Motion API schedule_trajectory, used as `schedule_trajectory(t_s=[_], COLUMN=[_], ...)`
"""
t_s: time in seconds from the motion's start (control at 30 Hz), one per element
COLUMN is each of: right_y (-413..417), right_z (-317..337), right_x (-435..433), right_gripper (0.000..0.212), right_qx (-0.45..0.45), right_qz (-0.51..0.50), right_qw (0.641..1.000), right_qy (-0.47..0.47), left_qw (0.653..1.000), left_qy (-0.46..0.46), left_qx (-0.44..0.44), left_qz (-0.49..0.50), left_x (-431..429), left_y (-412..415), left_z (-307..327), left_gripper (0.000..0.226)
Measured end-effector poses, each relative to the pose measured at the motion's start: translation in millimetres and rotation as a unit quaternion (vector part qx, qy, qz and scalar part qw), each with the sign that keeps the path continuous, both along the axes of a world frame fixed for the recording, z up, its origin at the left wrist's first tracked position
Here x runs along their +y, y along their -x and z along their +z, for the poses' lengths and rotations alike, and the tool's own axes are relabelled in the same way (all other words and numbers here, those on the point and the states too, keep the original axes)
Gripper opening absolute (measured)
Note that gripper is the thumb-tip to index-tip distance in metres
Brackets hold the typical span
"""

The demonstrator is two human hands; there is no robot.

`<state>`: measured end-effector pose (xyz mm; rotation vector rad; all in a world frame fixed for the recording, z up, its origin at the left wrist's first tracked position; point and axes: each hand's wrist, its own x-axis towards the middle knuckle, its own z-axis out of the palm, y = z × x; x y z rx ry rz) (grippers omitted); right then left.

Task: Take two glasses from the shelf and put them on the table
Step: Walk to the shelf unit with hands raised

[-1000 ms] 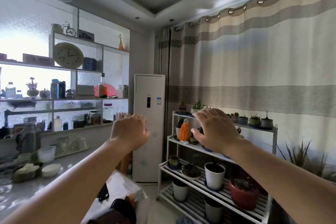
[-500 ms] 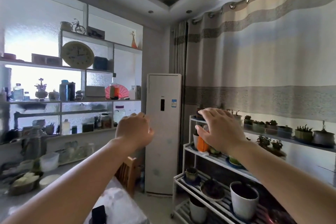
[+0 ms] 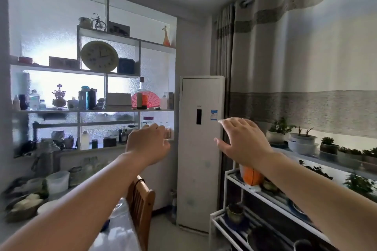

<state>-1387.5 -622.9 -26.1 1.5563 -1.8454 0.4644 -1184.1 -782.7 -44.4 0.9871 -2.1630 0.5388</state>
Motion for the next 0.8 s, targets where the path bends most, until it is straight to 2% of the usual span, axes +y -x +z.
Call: schedule_trajectory(t_s=[0.3, 0.6, 0.8], right_y=[126.8, 192.0, 224.3], right_z=[4.6, -18.4, -1.2], right_x=[-108.9, -247.0, -359.8], right_gripper=[0.057, 0.06, 0.059], right_qx=[-0.031, -0.025, -0.003], right_qz=[0.05, 0.079, 0.081], right_qw=[0.998, 0.997, 0.997], right_qy=[0.009, -0.003, 0.005], left_qw=[0.999, 0.997, 0.995], left_qy=[-0.008, 0.018, 0.037], left_qx=[0.031, 0.048, 0.076], left_qz=[0.04, 0.054, 0.061], left_x=[-88.7, -209.3, -313.1], left_y=[124.2, 179.1, 203.9], left_z=[1.4, -3.5, 20.2], left_gripper=[0.033, 0.03, 0.033])
